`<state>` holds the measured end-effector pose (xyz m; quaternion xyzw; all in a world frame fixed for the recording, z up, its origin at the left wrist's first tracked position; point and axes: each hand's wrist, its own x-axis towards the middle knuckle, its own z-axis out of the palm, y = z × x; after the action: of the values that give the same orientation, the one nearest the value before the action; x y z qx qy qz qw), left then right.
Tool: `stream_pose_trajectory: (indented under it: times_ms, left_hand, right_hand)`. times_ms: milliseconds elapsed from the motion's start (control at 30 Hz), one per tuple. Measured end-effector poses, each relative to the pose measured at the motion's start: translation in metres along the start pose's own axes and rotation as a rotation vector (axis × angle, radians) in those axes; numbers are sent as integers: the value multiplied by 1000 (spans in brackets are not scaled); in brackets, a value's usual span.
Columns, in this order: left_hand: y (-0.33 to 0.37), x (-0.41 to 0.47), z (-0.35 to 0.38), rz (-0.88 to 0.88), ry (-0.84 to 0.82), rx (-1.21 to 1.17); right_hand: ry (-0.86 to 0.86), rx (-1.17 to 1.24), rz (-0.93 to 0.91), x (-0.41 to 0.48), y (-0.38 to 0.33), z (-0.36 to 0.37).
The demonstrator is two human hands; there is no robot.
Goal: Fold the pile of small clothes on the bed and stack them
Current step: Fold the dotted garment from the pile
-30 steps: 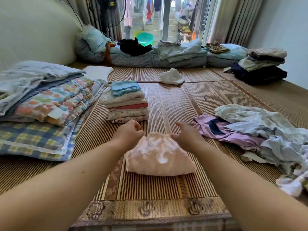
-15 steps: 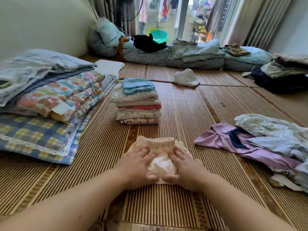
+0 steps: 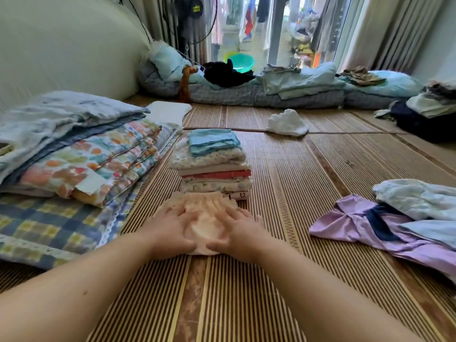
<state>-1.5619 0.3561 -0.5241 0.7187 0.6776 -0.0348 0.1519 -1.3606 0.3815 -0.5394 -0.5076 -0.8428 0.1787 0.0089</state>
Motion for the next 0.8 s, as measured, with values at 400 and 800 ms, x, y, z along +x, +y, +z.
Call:
stream_pose_trajectory:
  times_ms: [400,800]
  left_hand:
    - [253,-43,36,502,125,-13]
    - [473,-3,63,770,173,25]
  right_hand:
    - [304,-54,416,-222,128,-43]
    - [544,71,807,-332,277,-73]
